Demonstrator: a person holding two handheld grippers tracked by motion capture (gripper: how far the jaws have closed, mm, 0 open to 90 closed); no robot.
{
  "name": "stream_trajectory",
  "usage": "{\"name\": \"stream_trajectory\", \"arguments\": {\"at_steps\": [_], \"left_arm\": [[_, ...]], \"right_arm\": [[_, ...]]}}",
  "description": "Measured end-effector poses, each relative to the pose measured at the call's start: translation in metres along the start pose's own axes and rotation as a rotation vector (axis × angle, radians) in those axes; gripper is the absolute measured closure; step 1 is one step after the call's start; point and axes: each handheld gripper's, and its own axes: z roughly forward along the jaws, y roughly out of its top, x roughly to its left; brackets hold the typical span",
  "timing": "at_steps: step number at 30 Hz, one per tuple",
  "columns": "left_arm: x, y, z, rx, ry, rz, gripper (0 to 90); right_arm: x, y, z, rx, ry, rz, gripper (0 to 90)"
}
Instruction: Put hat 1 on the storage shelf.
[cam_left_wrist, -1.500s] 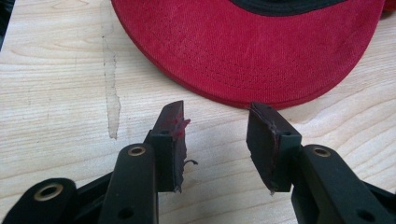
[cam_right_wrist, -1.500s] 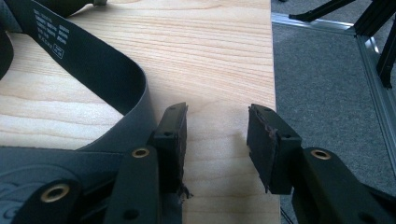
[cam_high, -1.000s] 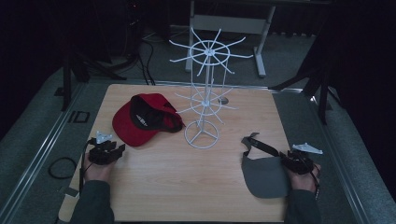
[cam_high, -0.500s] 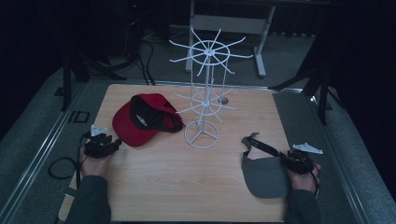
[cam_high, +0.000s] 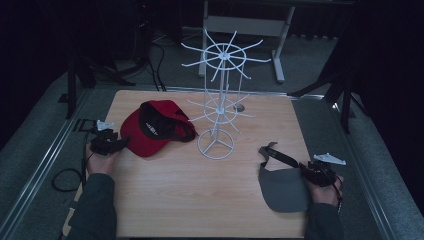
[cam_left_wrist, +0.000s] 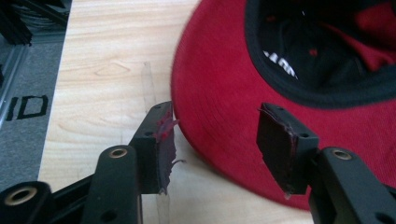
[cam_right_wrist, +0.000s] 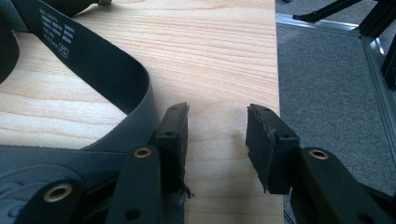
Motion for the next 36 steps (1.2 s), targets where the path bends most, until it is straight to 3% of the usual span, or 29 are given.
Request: {"name": "stream_trajectory", "arguments": {"at_steps": [4, 13, 16, 21, 27, 28, 36], "left_arm": [[0.008, 0.006, 0.007, 0.011, 0.01, -0.034, 45.3], [0.016, 0.024, 0.017, 0.005, 0.021, -0.023, 46.0], [0.019, 0.025, 0.018, -0.01, 0.017, -0.02, 47.7], [0.022, 0.026, 0.022, 0.006, -0.005, -0.01, 49.3], [0.017, 0.026, 0.022, 0.059, -0.012, 0.021, 65.5], [0.017, 0.025, 0.021, 0.06, -0.031, 0.016, 68.0], [0.005, 0.015, 0.008, 0.051, -0.074, 0.057, 75.5]], "right_arm": [[0.0, 0.0, 0.0, 0.0, 0.0, 0.0, 58.1], [0.0, 0.0, 0.0, 0.0, 0.004, 0.001, 57.9], [-0.001, 0.0, 0.0, 0.001, 0.006, 0.001, 57.8], [-0.001, 0.0, 0.0, 0.0, 0.008, 0.001, 57.7], [0.0, 0.0, 0.0, 0.001, 0.006, 0.001, 57.7], [-0.001, 0.0, 0.0, 0.0, 0.008, 0.001, 57.6], [0.0, 0.0, 0.0, 0.001, 0.005, 0.0, 57.4]]}}
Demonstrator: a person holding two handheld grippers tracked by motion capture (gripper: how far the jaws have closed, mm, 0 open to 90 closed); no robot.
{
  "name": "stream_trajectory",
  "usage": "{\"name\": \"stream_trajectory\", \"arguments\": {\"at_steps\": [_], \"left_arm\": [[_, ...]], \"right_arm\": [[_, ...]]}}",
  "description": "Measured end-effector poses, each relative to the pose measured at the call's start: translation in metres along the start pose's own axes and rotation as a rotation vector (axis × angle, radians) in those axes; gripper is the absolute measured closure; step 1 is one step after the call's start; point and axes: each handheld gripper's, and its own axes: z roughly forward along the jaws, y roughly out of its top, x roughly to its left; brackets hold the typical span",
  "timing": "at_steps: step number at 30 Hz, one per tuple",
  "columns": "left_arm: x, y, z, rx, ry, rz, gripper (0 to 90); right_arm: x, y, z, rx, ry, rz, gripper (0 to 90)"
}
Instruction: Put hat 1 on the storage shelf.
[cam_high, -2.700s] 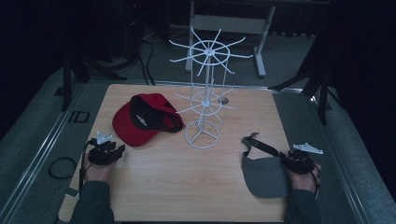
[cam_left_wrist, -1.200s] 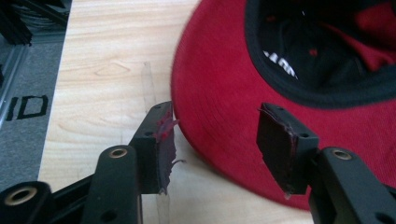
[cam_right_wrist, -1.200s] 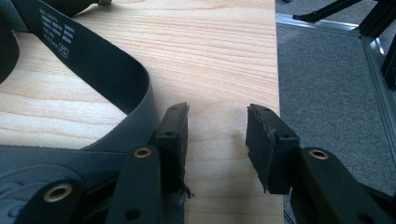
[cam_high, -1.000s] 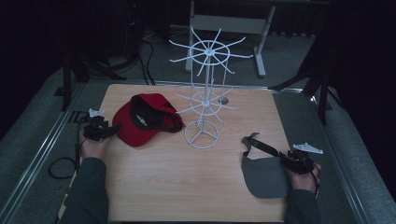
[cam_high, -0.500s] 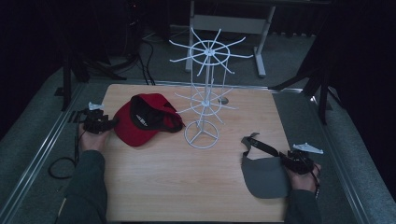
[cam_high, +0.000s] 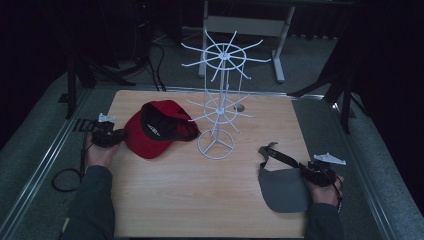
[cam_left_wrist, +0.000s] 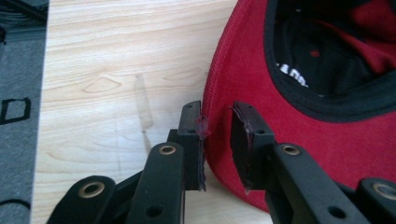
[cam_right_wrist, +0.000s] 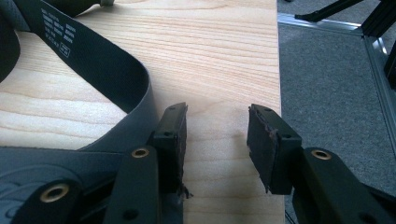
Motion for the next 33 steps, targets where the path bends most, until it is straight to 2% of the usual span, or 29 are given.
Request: {"name": "stream_trajectory", "arguments": {"at_steps": [6, 9, 12, 18, 22, 25, 26, 33], "left_arm": [[-0.019, -0.009, -0.015, 0.002, -0.061, 0.06, 81.5], [-0.032, -0.013, -0.021, 0.019, -0.091, 0.094, 81.0], [-0.043, -0.016, -0.026, 0.021, -0.12, 0.103, 80.7], [-0.065, -0.021, -0.034, 0.053, -0.185, 0.155, 78.0], [-0.072, -0.019, -0.029, 0.081, -0.214, 0.188, 72.1], [-0.073, -0.016, -0.025, 0.088, -0.223, 0.181, 69.9], [-0.072, -0.011, -0.019, 0.112, -0.24, 0.181, 68.6], [-0.073, -0.003, -0.005, 0.17, -0.289, 0.194, 62.4]], "right_arm": [[0.0, 0.0, 0.0, 0.0, 0.0, -0.001, 57.0], [0.0, 0.0, 0.0, 0.0, -0.001, -0.001, 57.0], [0.001, 0.0, 0.0, -0.002, -0.004, -0.005, 57.0], [0.001, 0.0, 0.0, -0.002, -0.003, -0.005, 57.0], [0.001, 0.0, 0.0, -0.002, -0.004, -0.006, 57.0], [0.001, 0.0, 0.0, -0.002, -0.004, -0.006, 57.0], [0.001, 0.0, 0.0, -0.002, -0.003, -0.006, 57.0], [0.0, 0.0, 0.0, -0.001, -0.001, -0.003, 57.0]]}}
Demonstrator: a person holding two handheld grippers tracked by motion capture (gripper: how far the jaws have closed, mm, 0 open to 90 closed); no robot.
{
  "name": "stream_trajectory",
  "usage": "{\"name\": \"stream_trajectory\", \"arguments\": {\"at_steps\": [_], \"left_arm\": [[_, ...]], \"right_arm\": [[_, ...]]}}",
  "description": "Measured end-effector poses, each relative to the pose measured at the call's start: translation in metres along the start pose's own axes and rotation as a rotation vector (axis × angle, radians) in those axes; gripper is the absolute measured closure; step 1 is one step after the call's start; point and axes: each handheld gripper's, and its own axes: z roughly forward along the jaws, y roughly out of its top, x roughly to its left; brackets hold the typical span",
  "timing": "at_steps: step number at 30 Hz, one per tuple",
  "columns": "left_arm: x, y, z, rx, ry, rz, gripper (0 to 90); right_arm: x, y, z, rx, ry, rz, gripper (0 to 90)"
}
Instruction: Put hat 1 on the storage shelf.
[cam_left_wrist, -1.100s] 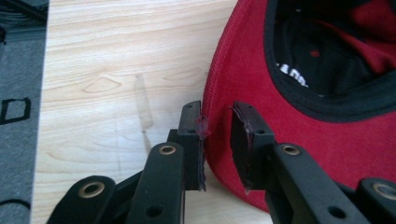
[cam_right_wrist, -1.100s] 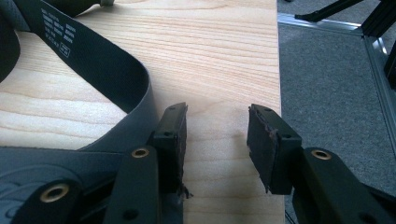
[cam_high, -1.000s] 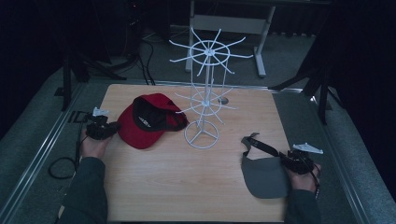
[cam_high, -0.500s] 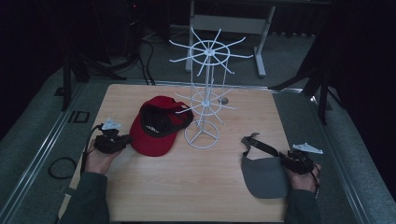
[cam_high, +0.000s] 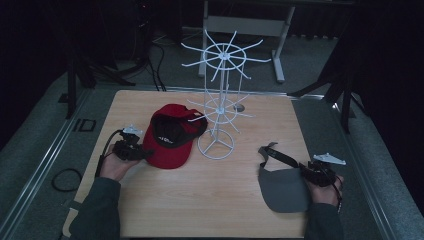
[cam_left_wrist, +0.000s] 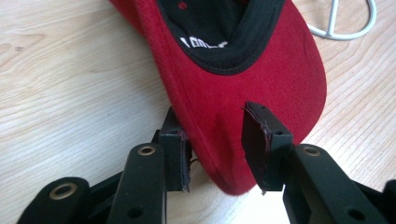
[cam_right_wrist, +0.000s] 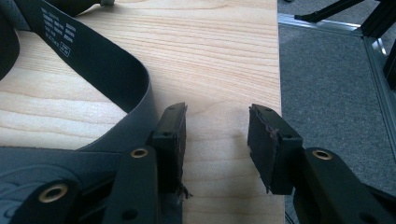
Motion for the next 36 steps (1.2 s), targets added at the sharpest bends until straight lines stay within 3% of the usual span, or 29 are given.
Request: {"name": "stream_trajectory", "arguments": {"at_steps": [9, 18, 22, 29, 31, 36], "left_arm": [[-0.012, 0.009, 0.019, 0.073, -0.069, 0.055, 60.3], [-0.017, 0.01, 0.035, 0.107, -0.109, 0.042, 59.7], [-0.02, 0.01, 0.033, 0.091, -0.132, 0.044, 68.2], [-0.022, -0.001, 0.025, 0.038, -0.142, 0.029, 73.8], [-0.02, -0.003, 0.024, 0.021, -0.164, 0.014, 75.6], [-0.021, -0.008, 0.017, -0.028, -0.154, 0.005, 80.9]], "right_arm": [[0.0, 0.0, 0.0, 0.001, 0.001, 0.001, 56.9], [-0.001, 0.0, 0.0, 0.002, 0.006, 0.004, 56.5], [0.0, 0.0, 0.0, 0.001, 0.006, 0.003, 56.4], [0.0, 0.0, 0.0, 0.0, 0.005, -0.001, 56.4], [0.0, 0.0, 0.0, 0.0, 0.005, -0.001, 56.3], [0.0, 0.0, 0.0, -0.001, 0.003, -0.006, 56.4]]}}
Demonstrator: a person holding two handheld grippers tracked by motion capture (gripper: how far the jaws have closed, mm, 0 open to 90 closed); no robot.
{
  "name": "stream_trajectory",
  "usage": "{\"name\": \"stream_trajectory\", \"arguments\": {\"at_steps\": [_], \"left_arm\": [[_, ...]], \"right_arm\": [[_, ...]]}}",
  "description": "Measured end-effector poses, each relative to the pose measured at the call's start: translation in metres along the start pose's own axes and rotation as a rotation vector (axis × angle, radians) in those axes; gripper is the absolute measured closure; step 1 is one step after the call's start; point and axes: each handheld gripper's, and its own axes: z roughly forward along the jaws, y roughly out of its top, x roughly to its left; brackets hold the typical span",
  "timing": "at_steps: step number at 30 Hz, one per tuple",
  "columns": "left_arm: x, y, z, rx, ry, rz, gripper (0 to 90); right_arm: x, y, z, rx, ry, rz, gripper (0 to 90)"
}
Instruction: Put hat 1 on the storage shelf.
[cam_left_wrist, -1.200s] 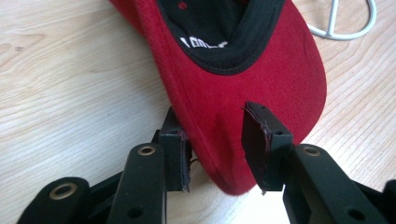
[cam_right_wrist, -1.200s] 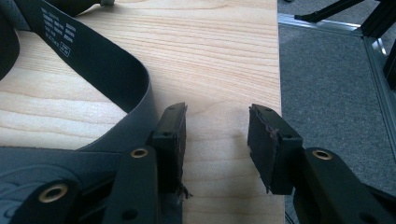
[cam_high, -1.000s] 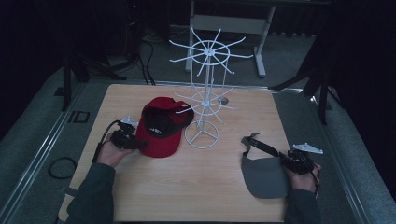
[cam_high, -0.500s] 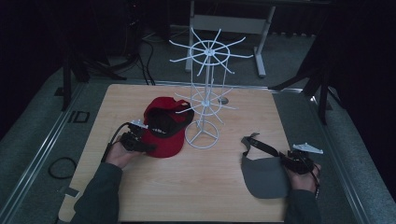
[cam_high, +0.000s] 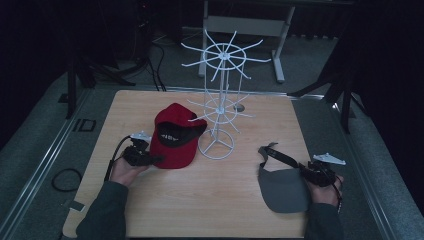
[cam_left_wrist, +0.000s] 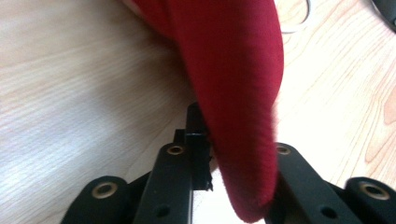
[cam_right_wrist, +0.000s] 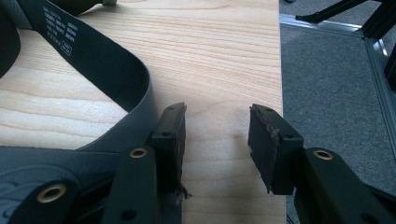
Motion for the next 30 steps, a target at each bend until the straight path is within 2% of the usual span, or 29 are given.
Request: {"name": "stream_trajectory", "arguments": {"at_steps": [4, 6, 8, 12, 16, 24, 25, 26, 27, 30], "left_arm": [[-0.002, 0.0, -0.004, -0.022, 0.009, 0.006, 84.8], [-0.008, 0.001, -0.006, -0.014, 0.035, 0.055, 85.5], [-0.01, 0.002, -0.006, -0.017, 0.043, 0.055, 85.7], [-0.013, 0.002, -0.011, -0.044, 0.092, 0.079, 86.0], [-0.012, 0.002, -0.014, -0.052, 0.11, 0.079, 86.0], [-0.008, -0.001, -0.026, -0.098, 0.146, 0.069, 86.0], [-0.008, -0.001, -0.03, -0.107, 0.163, 0.069, 86.0], [-0.008, -0.001, -0.03, -0.107, 0.163, 0.069, 86.0], [-0.008, 0.0, -0.034, -0.119, 0.188, 0.07, 86.0], [-0.007, 0.001, -0.039, -0.138, 0.206, 0.064, 86.0]], "right_arm": [[0.0, 0.0, 0.0, 0.0, -0.001, -0.002, 56.4], [0.0, 0.0, 0.0, 0.0, -0.001, -0.004, 56.4], [0.0, 0.0, 0.0, 0.0, -0.001, -0.004, 56.4], [0.0, 0.0, 0.0, 0.0, 0.002, -0.001, 56.3], [0.0, 0.0, 0.0, 0.0, 0.002, 0.0, 56.4], [0.0, 0.0, 0.0, 0.0, 0.001, -0.002, 56.3], [0.0, 0.0, 0.0, 0.0, 0.002, -0.002, 56.4], [0.0, 0.0, 0.0, 0.0, 0.002, -0.002, 56.4], [0.0, 0.0, 0.0, 0.0, 0.002, -0.002, 56.4], [0.0, 0.0, 0.0, 0.0, 0.002, -0.003, 56.4]]}}
